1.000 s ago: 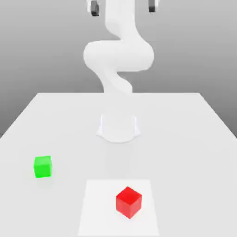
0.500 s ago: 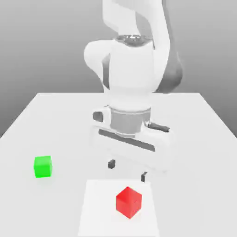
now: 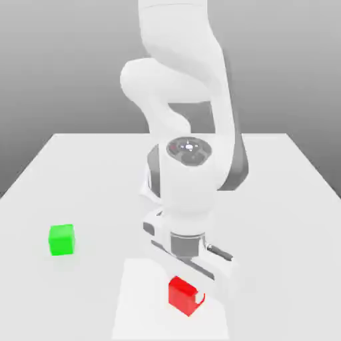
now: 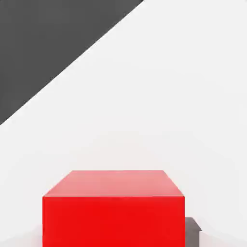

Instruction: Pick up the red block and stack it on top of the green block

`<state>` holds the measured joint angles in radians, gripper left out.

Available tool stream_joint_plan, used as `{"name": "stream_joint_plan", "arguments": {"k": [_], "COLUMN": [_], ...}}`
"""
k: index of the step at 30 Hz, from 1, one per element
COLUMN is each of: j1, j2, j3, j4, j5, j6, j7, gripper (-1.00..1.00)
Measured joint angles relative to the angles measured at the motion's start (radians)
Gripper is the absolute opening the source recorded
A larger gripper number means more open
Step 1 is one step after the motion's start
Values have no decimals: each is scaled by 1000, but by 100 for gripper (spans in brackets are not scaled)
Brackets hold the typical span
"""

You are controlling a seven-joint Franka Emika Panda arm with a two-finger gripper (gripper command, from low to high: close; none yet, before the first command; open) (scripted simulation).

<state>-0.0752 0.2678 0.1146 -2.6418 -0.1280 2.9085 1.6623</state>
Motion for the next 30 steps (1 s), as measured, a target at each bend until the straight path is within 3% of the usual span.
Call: {"name": "stream_joint_plan", "arguments": {"k": [5,12,20,27,28,30], "j1": [-28,-301,-514,-516,-518,-518], "j2": [-165,-303,-450,-247,-220,-220], "j3": [30,-91,-288,-313,-305,-304], "j4": [-29,-113,-214,-217,-216,-216], "j5": [81,80,48,149,170,170], "j6": [-135,-189,-232,-28,-3,-3], "j7": [-68,-235,-424,-521,-535,-535], "gripper": [-100,-100,-100,-100,100,100]}}
